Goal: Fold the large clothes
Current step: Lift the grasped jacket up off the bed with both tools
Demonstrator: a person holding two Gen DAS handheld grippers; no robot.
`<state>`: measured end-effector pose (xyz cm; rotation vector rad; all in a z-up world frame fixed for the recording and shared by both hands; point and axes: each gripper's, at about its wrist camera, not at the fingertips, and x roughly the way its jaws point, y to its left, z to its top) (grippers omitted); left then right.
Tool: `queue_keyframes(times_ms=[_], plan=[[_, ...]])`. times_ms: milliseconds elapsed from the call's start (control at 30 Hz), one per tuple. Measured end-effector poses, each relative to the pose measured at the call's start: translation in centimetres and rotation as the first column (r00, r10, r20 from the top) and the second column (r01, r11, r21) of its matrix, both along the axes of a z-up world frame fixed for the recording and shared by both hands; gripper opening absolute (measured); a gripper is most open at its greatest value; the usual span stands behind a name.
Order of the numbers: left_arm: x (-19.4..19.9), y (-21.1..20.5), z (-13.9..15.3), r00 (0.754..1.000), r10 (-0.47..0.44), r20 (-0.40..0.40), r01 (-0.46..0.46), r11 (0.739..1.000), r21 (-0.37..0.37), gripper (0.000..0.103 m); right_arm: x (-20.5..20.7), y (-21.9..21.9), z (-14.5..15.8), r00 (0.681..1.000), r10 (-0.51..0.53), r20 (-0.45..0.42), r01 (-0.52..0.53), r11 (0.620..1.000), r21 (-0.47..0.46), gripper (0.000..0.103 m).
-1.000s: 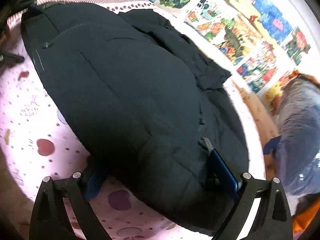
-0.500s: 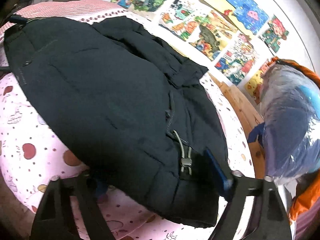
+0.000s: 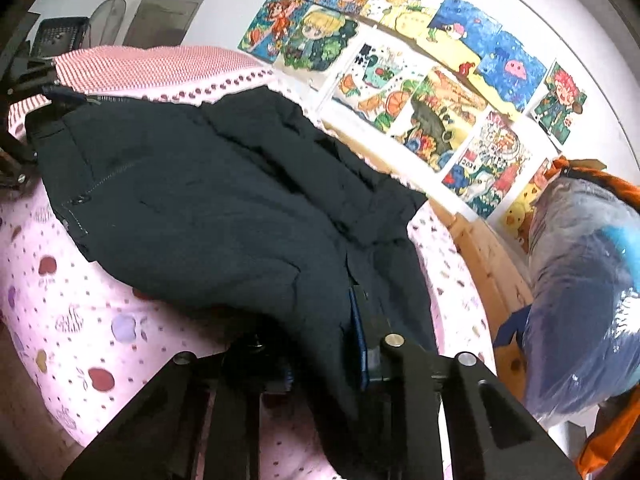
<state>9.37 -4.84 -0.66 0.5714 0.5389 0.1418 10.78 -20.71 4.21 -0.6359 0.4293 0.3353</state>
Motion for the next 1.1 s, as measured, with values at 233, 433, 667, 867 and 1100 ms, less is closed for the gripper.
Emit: queue_keyframes(times_ms=[233,433,667,867,1100], plan=[[1.9,2.4,5.8,0.996,0.043,0.077,-0.028,0.981,-0.19,0.014,1.3,0.6,3.6,0.997,-0.062,0.055,0.055,0.992,0.114,0.011],[4.0,5.7,11.3,0.977,0.142,0.159,-0.072,0.922,-0.381,0.01,2.6,0.6,7.7,0.986,-0.081,0.145,0.051,0.978,0.201,0.007],[3.2,7.1,14.7,0.952,0.167,0.255,-0.047,0.907,-0.42,0.008,2.1,1.3,11.4,0.965,-0.078,0.251,0.012,0.966,0.258,0.007],[0.8,7.5,18.1,0.913,0.163,0.373,0.005,0.911,-0.412,0.008,0.0,2.0,15.1,0.927,-0.082,0.367,-0.026,0.959,0.282,0.007],[-0.1,8.3,20.6,0.896,0.185,0.404,0.031,0.882,-0.471,0.008,-1.4,2.6,17.4,0.904,-0.095,0.418,-0.053,0.943,0.329,0.007]])
